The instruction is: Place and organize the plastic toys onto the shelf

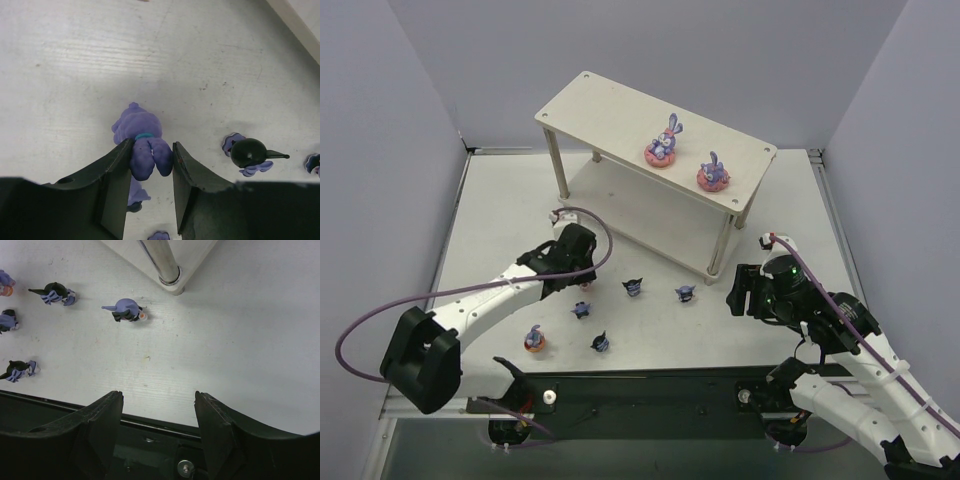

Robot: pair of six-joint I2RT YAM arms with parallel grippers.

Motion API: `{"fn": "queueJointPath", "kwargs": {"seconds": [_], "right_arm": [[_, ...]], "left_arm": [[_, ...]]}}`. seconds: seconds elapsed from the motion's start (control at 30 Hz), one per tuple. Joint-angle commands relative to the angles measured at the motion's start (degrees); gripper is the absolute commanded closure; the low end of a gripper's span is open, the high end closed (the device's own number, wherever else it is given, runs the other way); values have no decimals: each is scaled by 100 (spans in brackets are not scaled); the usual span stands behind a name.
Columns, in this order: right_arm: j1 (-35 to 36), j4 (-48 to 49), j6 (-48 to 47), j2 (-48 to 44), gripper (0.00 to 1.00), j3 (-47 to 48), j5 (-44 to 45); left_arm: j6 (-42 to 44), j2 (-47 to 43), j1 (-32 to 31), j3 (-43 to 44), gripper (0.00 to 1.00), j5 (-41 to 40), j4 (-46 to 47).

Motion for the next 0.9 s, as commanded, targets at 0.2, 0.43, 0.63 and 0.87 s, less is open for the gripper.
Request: {"fn": "queueJointPath", "kwargs": {"seconds": [0.2, 0.43, 0.63, 0.87], "right_arm": [[-54, -161, -26, 128, 40, 133, 219], [-55, -196, 1, 137, 40, 177, 254], [-55, -205, 27, 172, 40, 230, 263], [-54, -213, 19, 154, 40, 248, 263]], "left_arm": [[1801, 711, 193, 455, 64, 1132, 1379], [1995, 719, 290, 341, 52, 1396, 1450], [2004, 816, 342, 323, 50, 1589, 1423], [1986, 825, 360, 350, 48, 1616, 1414]]}}
